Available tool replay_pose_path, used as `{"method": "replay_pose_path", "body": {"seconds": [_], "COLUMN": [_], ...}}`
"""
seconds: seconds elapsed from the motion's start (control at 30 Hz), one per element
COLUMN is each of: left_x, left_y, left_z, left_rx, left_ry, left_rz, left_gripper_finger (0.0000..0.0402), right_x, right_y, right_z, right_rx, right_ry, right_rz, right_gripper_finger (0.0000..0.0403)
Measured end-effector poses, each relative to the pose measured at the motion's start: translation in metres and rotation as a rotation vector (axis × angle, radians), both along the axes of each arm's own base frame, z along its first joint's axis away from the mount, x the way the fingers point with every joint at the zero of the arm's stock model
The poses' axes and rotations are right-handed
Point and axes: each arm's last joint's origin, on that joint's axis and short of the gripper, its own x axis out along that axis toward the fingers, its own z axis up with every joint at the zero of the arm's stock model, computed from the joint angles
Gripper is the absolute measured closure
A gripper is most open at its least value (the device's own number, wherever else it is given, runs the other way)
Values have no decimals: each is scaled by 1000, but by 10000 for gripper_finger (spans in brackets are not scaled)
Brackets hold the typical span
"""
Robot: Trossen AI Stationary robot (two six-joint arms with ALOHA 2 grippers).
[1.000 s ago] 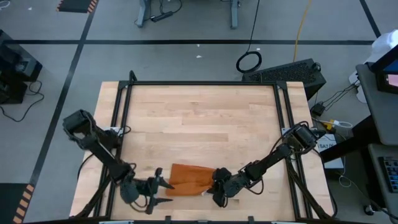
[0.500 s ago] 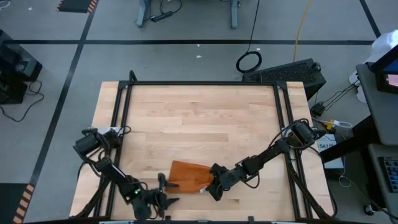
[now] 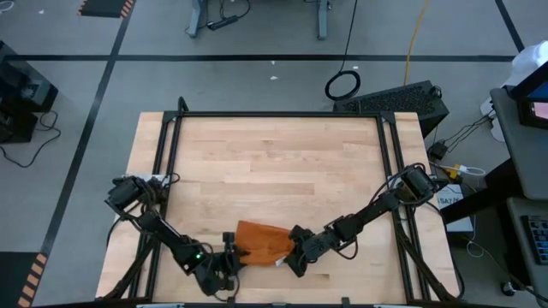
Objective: Roll towel
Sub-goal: Roll the brown towel
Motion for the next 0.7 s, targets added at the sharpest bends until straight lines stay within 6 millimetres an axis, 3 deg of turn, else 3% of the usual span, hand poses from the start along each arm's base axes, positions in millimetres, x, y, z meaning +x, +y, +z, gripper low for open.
{"method": "replay_pose_path", "body": {"seconds": [0.17, 0.33, 0.53, 0.7], "left_x": [11, 25, 38, 46], "left_y": [9, 25, 40, 49], "left_z": [14, 26, 28, 30], "left_rx": [-235, -485, -611, -707], "left_ry": [100, 207, 289, 304], "left_rz": [-12, 0, -12, 14], "left_gripper_finger": [382, 381, 392, 392], "right_x": [-2, -13, -42, -65], "right_y": [3, 6, 15, 42], "right_z": [0, 10, 38, 56], "right_rx": [-23, -126, -316, -589], "right_ry": [-7, 14, 28, -174], "right_rz": [55, 139, 273, 306], "right_gripper_finger": [394, 367, 279, 223]}}
